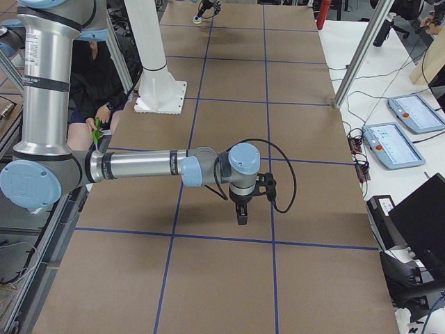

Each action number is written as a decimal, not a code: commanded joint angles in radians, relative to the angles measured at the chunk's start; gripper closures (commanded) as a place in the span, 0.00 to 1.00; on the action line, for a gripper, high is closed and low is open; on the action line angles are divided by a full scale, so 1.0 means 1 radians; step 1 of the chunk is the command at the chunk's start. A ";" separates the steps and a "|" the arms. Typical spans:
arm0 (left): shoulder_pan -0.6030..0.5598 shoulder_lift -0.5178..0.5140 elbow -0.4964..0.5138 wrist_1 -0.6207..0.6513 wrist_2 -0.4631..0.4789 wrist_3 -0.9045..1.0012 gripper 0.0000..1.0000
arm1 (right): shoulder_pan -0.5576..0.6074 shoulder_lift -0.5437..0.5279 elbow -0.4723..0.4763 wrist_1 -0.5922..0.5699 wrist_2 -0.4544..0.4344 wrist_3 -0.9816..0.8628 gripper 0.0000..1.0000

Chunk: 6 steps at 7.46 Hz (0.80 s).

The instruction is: Place and press bell with both arms

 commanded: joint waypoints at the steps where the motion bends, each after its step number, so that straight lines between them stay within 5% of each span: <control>1: 0.013 -0.007 0.019 -0.001 0.004 0.000 0.00 | 0.000 0.000 0.000 0.000 0.000 0.000 0.00; 6: 0.021 -0.042 0.052 -0.001 0.004 0.000 0.00 | 0.000 -0.002 -0.001 0.000 -0.002 0.001 0.00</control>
